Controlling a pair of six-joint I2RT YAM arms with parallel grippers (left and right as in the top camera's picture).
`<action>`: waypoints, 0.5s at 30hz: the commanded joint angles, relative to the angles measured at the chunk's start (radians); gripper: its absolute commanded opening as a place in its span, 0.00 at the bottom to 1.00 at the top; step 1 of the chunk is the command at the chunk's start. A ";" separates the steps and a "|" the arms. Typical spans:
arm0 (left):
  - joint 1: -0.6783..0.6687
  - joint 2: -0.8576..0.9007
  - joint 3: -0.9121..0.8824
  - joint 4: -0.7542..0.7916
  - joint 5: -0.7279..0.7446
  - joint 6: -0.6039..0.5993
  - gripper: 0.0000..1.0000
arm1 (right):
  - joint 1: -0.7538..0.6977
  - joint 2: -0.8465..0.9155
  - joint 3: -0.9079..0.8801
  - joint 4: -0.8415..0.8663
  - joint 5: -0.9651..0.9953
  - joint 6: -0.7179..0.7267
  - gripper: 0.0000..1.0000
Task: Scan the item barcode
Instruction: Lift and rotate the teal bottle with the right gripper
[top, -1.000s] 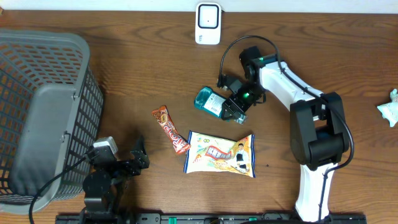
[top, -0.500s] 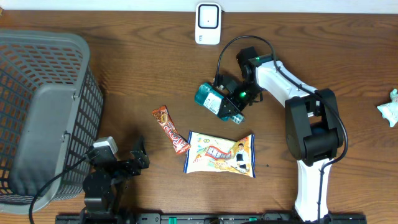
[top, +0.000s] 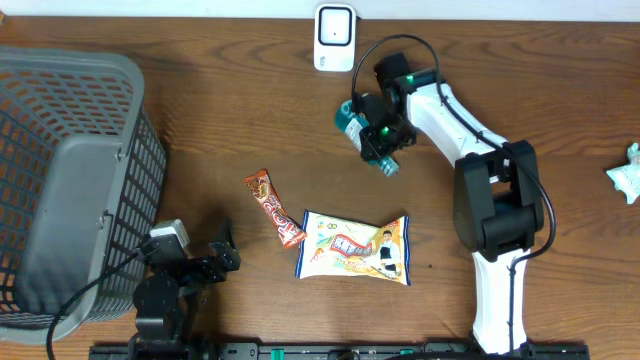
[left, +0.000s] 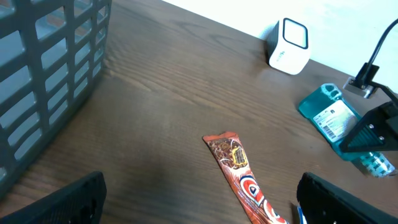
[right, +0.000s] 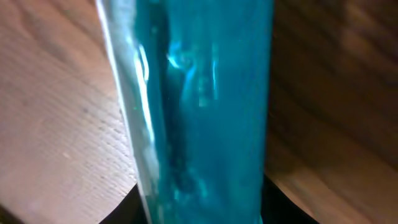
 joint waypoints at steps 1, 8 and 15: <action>0.003 -0.002 -0.006 0.001 0.010 -0.010 0.98 | 0.035 0.031 -0.009 0.013 0.116 0.057 0.20; 0.003 -0.002 -0.006 0.001 0.010 -0.010 0.98 | 0.082 0.031 -0.076 0.047 0.179 0.103 0.40; 0.003 -0.002 -0.006 0.001 0.010 -0.010 0.98 | 0.113 0.031 -0.122 0.061 0.213 0.109 0.46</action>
